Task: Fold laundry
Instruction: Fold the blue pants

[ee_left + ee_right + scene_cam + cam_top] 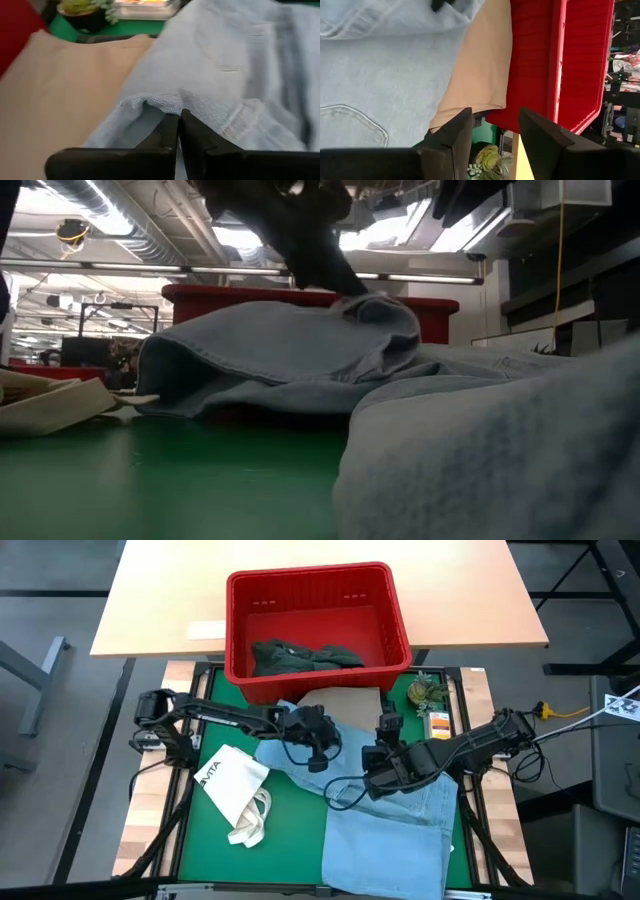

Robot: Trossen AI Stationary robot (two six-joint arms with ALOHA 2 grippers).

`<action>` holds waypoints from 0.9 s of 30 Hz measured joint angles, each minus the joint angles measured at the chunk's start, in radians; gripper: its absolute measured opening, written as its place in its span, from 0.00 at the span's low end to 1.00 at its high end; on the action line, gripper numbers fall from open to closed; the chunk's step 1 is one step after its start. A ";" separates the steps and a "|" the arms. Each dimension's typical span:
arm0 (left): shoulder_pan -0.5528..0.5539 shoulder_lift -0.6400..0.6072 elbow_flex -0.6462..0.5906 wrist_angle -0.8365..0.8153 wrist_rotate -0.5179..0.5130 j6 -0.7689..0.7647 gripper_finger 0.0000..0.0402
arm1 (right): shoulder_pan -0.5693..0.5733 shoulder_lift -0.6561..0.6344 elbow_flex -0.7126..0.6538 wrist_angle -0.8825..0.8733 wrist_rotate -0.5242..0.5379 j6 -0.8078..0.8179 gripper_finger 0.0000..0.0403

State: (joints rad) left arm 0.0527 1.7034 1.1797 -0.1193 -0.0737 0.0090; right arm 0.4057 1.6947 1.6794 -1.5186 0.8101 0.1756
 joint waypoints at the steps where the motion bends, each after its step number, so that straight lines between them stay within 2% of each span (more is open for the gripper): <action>1: 0.003 0.009 0.000 0.010 -0.022 0.001 0.03 | 0.000 0.000 0.000 0.000 -0.005 0.000 0.40; 6: 0.017 0.025 0.000 0.049 -0.096 0.004 0.15 | 0.000 0.000 0.000 0.037 -0.053 0.000 0.40; 11: 0.025 0.025 0.000 0.088 -0.098 0.003 0.27 | 0.000 0.000 0.000 0.085 -0.097 -0.001 0.40; 15: 0.024 0.015 0.004 0.071 -0.098 0.046 0.31 | 0.000 0.000 0.000 0.112 -0.100 -0.002 0.40; 19: 0.024 -0.045 0.053 -0.077 -0.098 0.093 0.31 | 0.000 0.000 0.000 0.155 -0.103 -0.048 0.40; 23: 0.010 -0.128 0.093 -0.313 -0.097 0.086 0.31 | -0.008 0.000 0.000 0.174 -0.105 -0.054 0.40; 27: -0.027 -0.220 0.096 -0.550 -0.051 0.045 0.31 | -0.030 0.000 0.000 0.181 -0.104 -0.065 0.40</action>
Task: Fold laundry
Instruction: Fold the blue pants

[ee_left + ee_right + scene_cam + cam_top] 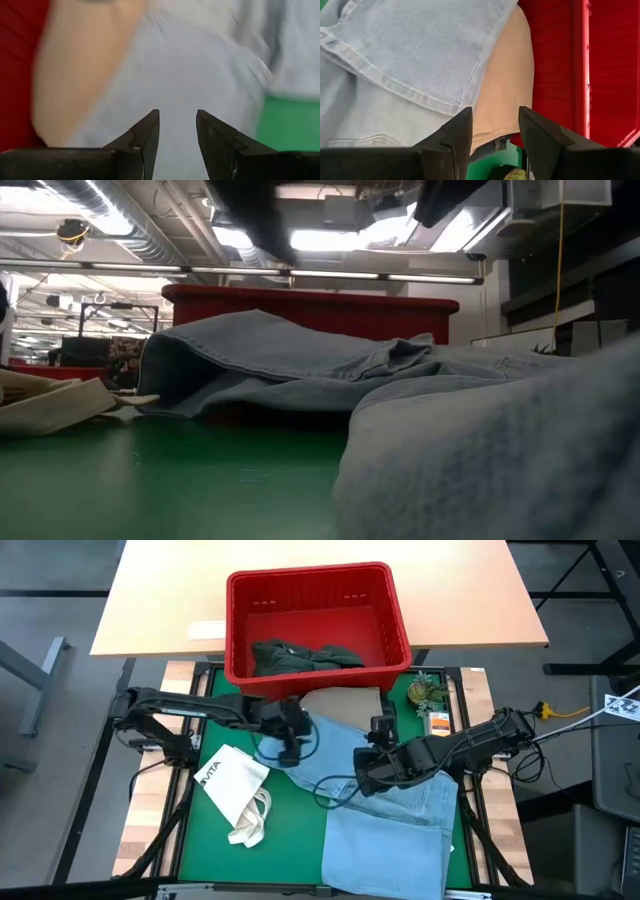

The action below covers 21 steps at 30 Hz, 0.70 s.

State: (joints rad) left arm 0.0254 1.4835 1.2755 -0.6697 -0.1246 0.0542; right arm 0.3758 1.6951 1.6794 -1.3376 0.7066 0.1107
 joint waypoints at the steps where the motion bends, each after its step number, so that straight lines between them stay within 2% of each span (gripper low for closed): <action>1: -0.011 -0.023 0.000 -0.070 0.017 -0.009 0.31 | -0.006 0.000 0.000 0.012 0.000 -0.017 0.40; 6: -0.070 -0.103 -0.043 -0.302 0.054 -0.100 0.31 | -0.039 0.006 -0.035 0.143 -0.009 -0.118 0.40; 11: -0.129 -0.197 -0.230 -0.257 0.030 -0.241 0.31 | -0.070 0.007 -0.159 0.377 -0.096 -0.193 0.40; 16: -0.153 -0.262 -0.421 -0.124 0.030 -0.289 0.31 | -0.093 0.007 -0.304 0.631 -0.127 -0.244 0.40; 21: -0.153 -0.268 -0.502 -0.041 0.045 -0.290 0.31 | -0.163 0.007 -0.452 0.854 -0.202 -0.251 0.40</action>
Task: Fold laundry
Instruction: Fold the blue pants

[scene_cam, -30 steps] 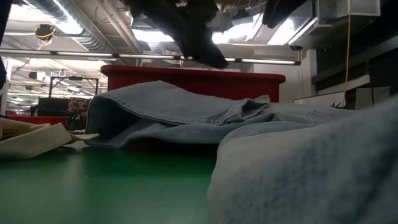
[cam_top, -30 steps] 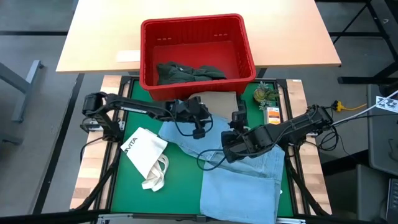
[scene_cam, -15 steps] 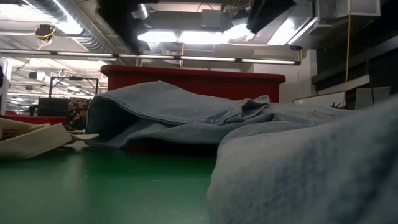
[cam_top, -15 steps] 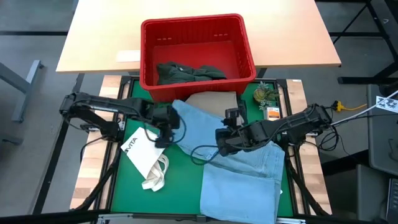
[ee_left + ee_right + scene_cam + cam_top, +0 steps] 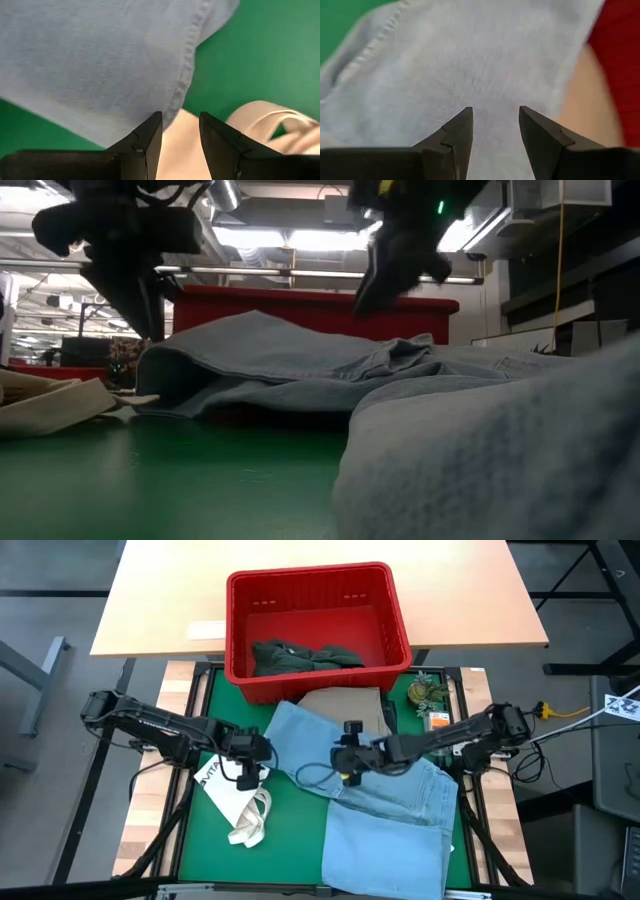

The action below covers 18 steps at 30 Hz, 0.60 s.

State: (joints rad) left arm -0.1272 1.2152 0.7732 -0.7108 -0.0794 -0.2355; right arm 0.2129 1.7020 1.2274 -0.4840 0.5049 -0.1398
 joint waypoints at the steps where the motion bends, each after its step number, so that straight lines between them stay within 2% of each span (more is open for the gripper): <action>1: 0.000 0.000 0.001 0.001 0.017 0.001 0.31 | -0.017 0.000 -0.024 0.028 -0.033 0.001 0.40; 6: 0.001 -0.023 0.043 -0.006 0.053 0.077 0.31 | -0.081 0.000 -0.102 0.083 -0.167 0.004 0.40; 13: 0.061 -0.040 0.045 0.001 -0.106 0.136 0.31 | -0.104 0.000 -0.151 0.071 -0.232 0.004 0.40; 18: 0.117 -0.021 -0.031 0.061 -0.142 0.135 0.31 | -0.102 0.000 -0.153 0.068 -0.244 0.004 0.40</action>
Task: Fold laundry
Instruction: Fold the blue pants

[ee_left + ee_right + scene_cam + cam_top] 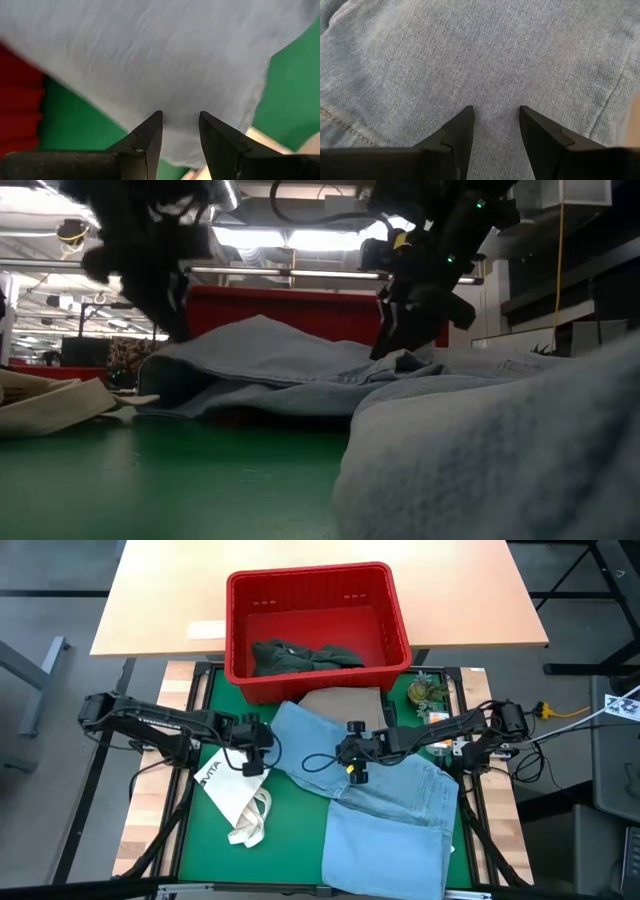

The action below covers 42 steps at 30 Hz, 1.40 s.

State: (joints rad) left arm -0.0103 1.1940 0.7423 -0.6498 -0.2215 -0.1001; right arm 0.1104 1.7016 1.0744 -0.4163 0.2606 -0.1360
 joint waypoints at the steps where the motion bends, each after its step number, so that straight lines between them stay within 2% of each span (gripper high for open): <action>1: 0.012 -0.002 -0.018 0.009 -0.004 -0.003 0.31 | 0.000 0.000 0.000 -0.003 -0.001 0.000 0.40; 5: 0.055 -0.002 -0.110 0.093 0.002 -0.025 0.31 | 0.000 0.000 0.000 -0.020 -0.002 0.000 0.40; 8: 0.079 0.002 -0.203 0.224 0.006 -0.023 0.31 | 0.000 0.000 0.000 -0.029 -0.002 0.000 0.40; 13: 0.114 0.003 -0.279 0.212 0.007 -0.024 0.31 | 0.000 0.000 0.000 -0.030 -0.003 0.000 0.40; 18: 0.131 0.003 -0.265 0.191 0.008 -0.015 0.31 | 0.000 0.000 -0.001 -0.031 -0.003 0.000 0.40; 26: 0.131 -0.017 -0.102 0.106 -0.025 0.032 0.31 | 0.000 -0.006 -0.001 -0.049 -0.035 0.000 0.40; 32: 0.160 -0.018 -0.071 0.186 -0.179 0.085 0.31 | 0.000 -0.006 -0.001 -0.050 -0.036 0.000 0.40; 35: 0.212 -0.015 -0.090 0.243 -0.216 0.079 0.31 | 0.000 -0.005 -0.001 -0.050 -0.036 0.000 0.40; 37: 0.247 -0.015 -0.114 0.299 -0.211 0.079 0.31 | 0.000 -0.005 -0.001 -0.050 -0.037 0.000 0.40; 42: 0.302 -0.014 -0.207 0.498 -0.089 0.048 0.31 | 0.000 -0.005 -0.001 -0.049 -0.037 0.000 0.40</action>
State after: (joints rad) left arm 0.2921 1.1798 0.5354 -0.1519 -0.3102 -0.0520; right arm 0.1108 1.6966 1.0733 -0.4657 0.2241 -0.1364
